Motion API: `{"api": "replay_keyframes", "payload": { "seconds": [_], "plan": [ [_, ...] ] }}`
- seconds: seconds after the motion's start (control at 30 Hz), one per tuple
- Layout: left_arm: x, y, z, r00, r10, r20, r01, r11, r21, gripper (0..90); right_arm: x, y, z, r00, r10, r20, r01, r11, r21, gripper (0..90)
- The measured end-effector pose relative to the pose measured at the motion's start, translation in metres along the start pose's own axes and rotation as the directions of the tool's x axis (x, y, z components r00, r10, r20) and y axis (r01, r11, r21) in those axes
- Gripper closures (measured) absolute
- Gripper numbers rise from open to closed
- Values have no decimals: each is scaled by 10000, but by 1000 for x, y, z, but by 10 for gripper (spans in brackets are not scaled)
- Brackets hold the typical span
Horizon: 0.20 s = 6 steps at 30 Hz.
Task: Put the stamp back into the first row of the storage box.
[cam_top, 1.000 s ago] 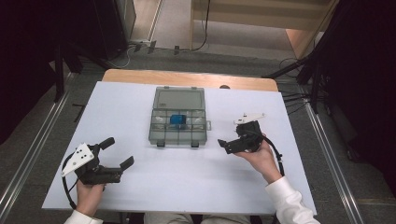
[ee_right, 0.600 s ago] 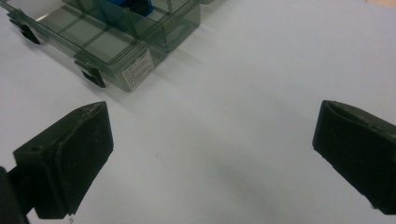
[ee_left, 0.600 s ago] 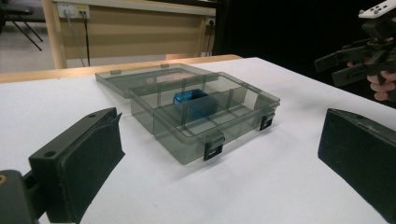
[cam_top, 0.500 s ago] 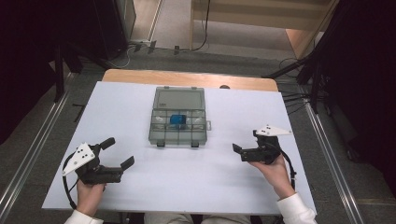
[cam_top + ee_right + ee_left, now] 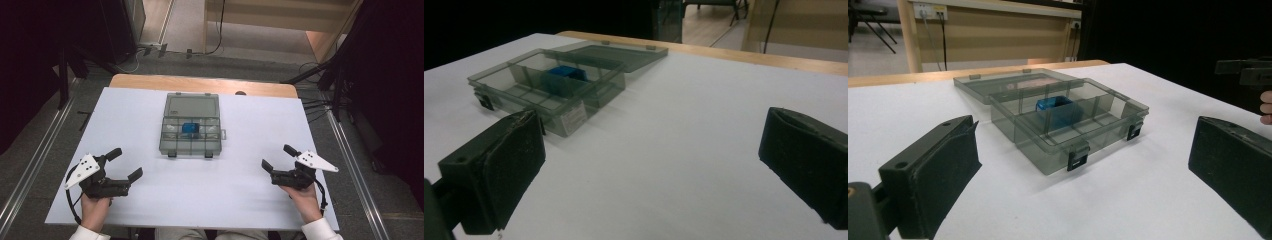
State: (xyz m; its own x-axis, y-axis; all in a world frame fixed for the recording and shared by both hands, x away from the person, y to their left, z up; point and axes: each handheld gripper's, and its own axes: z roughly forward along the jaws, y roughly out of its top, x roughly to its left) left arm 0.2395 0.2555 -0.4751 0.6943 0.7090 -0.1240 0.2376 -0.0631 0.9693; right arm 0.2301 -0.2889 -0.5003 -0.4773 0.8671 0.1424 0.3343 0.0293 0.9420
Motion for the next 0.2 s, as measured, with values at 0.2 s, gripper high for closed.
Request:
{"api": "replay_keyframes", "payload": {
  "seconds": [0.2],
  "plan": [
    [0,0,-1,9999,-33,-131,32,10000,-14,0,-1,-11,-8,9992,-155,361,159,9998,-124,0]
  ]
}}
